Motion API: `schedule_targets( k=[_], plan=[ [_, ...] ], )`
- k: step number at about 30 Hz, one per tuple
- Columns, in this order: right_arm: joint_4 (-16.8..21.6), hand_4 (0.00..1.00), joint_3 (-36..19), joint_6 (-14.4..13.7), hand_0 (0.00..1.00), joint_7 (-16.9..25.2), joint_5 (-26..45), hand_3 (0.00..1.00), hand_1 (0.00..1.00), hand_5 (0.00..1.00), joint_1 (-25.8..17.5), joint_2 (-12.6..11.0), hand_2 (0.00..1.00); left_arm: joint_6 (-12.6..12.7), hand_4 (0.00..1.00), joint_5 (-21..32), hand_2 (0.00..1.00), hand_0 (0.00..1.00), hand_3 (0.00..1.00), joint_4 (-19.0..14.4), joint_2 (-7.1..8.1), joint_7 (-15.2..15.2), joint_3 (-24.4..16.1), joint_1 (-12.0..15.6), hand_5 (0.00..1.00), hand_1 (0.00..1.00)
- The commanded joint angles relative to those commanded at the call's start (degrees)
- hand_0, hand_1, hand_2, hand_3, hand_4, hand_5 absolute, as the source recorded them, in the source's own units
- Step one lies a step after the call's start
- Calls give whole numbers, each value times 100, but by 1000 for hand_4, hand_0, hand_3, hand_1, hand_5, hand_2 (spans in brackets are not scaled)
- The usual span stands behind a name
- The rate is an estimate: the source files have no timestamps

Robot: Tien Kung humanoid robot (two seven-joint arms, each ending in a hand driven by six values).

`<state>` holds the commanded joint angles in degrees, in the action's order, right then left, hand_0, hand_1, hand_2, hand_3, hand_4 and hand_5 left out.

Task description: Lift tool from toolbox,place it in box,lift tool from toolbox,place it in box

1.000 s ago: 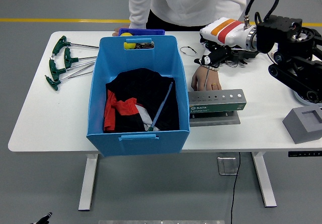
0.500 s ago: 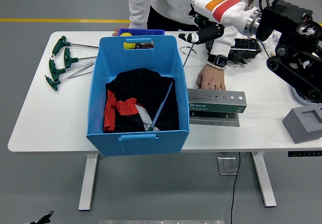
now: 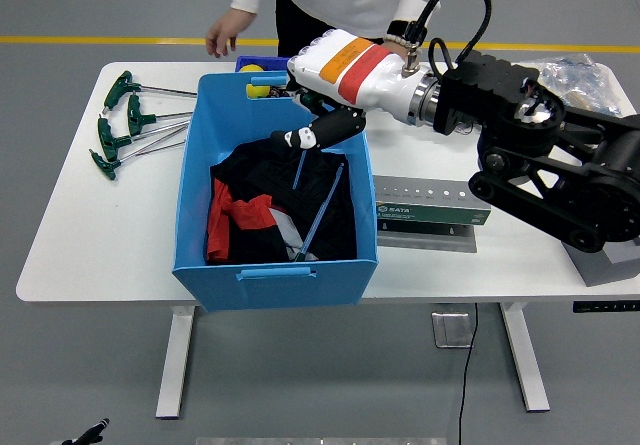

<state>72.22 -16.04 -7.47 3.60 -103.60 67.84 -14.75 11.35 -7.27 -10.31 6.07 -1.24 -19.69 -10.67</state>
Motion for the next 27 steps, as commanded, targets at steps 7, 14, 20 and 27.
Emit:
schedule_targets(
  k=[7,14,20,27],
  plan=[
    [-564,755,598,-107,187,30,55,247,153,622,104,458,221,-7,760,145,912,915,639,0,4,-25,180,-39,558,940],
    [-949,806,781,370,651,15,75,677,649,607,201,671,705,3,759,264,912,914,639,0,18,-69,331,-47,558,940],
    [-991,845,779,457,820,38,148,998,809,579,235,721,883,14,757,245,909,915,636,0,23,-73,338,-50,556,940],
    [-1094,878,724,301,898,109,300,998,901,542,186,663,957,37,756,63,909,914,639,0,19,-39,164,-37,555,936]
  ],
)
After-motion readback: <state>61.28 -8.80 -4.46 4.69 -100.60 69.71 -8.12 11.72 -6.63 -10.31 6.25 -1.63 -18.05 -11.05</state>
